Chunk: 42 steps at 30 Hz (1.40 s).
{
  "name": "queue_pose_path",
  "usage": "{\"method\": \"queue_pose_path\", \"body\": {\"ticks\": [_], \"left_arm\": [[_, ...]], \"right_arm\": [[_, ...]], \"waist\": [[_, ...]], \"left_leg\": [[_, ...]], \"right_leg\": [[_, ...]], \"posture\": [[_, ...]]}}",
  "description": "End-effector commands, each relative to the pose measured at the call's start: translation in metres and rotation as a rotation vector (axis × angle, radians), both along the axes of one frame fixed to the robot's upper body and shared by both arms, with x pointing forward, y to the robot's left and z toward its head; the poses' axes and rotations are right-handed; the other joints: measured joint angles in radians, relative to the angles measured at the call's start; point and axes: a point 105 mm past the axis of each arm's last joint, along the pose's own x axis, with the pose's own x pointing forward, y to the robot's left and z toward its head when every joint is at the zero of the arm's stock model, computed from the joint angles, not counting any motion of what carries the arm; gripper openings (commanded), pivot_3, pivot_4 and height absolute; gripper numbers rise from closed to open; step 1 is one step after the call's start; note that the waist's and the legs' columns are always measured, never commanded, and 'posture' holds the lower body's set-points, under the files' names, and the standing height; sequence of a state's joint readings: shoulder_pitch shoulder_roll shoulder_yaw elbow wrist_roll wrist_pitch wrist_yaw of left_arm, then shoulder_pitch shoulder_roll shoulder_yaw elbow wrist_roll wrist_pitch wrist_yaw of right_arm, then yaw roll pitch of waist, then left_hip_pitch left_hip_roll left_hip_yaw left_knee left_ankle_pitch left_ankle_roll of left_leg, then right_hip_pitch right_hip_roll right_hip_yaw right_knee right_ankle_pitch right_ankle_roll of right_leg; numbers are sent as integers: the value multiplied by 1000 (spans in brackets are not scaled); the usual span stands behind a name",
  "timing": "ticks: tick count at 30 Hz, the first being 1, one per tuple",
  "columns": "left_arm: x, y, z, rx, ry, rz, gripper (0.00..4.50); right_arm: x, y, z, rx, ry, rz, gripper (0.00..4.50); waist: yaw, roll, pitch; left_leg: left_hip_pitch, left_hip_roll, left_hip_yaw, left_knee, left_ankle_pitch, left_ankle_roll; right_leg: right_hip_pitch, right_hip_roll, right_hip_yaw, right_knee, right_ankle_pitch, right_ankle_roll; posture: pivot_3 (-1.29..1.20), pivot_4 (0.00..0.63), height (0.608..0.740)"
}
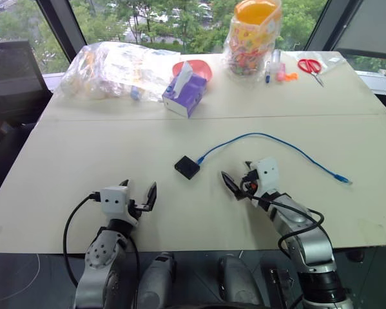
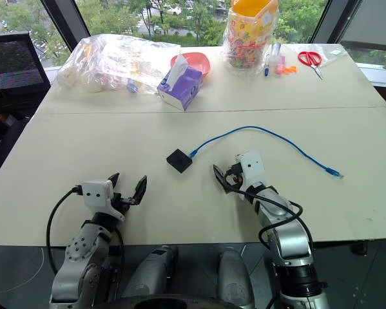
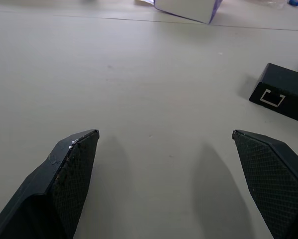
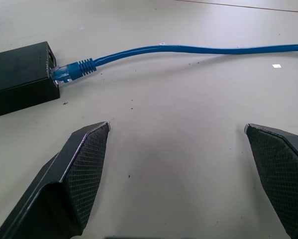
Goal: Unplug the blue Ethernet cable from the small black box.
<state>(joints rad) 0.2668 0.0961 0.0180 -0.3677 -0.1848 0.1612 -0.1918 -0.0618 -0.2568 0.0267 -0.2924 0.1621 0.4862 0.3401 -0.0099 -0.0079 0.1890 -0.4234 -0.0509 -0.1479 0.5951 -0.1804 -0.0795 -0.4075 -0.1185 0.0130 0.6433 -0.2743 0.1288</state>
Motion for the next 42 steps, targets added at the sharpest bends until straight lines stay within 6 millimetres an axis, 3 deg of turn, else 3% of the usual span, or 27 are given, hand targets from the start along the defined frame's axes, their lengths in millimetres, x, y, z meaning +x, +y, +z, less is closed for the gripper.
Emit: {"method": "queue_pose_path", "body": {"ticks": [1, 15, 23, 31, 42], "left_arm": [[-1, -1, -5, 0, 22, -1, 4473], [-1, 3, 1, 2, 27, -88, 4473], [-11, -6, 13, 54, 68, -340, 4473], [0, 11, 36, 64, 74, -417, 4473], [22, 18, 66, 140, 2, -475, 4473]], "right_arm": [[1, 0, 10, 6, -41, 2, 4500], [-1, -5, 14, -48, -60, 65, 4500], [14, -13, 25, -176, -80, 276, 4500], [19, 0, 66, -292, -81, 599, 4500], [72, 31, 87, -624, -13, 833, 4500]], "waist": [[0, 0, 0], [-1, 0, 0], [-3, 0, 0], [-4, 0, 1], [-8, -1, 2]], "left_leg": [[0, 0, 0, 0, 0, 0], [0, 0, 0, 0, 0, 0], [-1, 0, 1, 0, -1, 1], [-2, 0, 1, 0, -2, 4], [-2, 0, 2, -1, -2, 4]], "right_leg": [[0, 0, 0, 0, 0, 0], [0, 0, 0, 0, 0, 0], [0, 0, 0, -2, 0, 0], [0, 0, 0, -4, 1, 0], [0, 1, 0, -5, 2, 1]], "posture": [[0, 150, 726], [0, 150, 726], [0, 150, 726], [0, 150, 726], [0, 150, 726]]}}
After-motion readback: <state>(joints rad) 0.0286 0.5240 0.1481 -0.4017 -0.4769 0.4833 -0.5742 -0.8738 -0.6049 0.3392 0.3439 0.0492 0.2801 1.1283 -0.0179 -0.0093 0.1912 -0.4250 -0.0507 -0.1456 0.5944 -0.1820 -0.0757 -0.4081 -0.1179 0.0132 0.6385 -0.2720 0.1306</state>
